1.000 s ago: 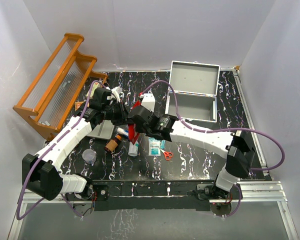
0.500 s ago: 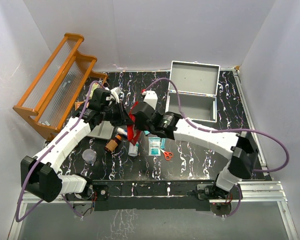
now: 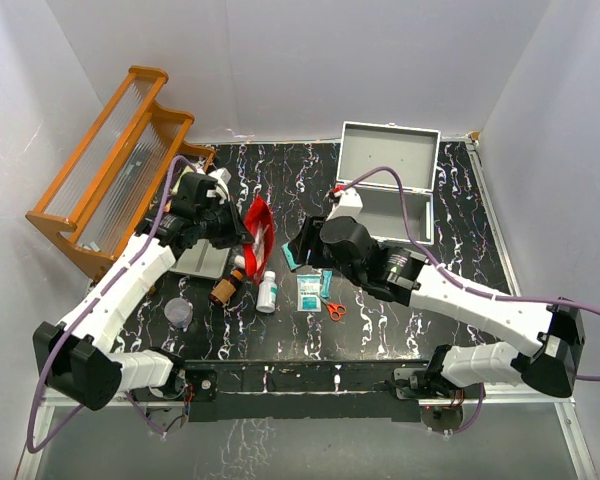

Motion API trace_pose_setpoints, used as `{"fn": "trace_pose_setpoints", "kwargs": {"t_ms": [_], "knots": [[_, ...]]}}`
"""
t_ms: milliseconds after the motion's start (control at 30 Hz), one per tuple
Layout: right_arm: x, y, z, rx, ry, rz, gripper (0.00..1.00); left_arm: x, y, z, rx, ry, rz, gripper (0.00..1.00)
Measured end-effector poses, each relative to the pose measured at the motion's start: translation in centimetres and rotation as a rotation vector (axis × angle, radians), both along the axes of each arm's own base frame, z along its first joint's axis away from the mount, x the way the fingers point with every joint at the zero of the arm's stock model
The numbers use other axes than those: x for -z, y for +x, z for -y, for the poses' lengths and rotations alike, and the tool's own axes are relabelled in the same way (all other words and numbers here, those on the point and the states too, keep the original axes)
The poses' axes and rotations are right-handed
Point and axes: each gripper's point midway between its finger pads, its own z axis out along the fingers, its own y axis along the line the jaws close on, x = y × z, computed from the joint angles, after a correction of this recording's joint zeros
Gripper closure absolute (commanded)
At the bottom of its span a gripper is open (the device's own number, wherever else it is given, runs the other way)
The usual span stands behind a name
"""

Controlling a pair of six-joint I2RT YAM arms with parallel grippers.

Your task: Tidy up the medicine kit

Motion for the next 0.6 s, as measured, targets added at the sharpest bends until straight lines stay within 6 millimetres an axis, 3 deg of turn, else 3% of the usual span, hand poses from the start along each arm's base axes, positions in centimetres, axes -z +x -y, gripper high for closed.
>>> {"fn": "trace_pose_setpoints", "kwargs": {"t_ms": [300, 500, 600], "knots": [[6.9, 0.7, 2.4, 0.088, -0.126, -0.130, 0.46, -3.7, 0.3, -2.4, -0.087, 0.059, 0.118, 1.00], [12.9, 2.3, 1.8, 0.120, -0.279, -0.232, 0.55, -3.6, 0.2, -2.9, -0.109, 0.077, 0.114, 1.00], [14.5, 3.9, 0.7, 0.138, -0.327, -0.261, 0.59, -3.6, 0.1, -3.2, -0.123, 0.086, 0.110, 1.00]]}}
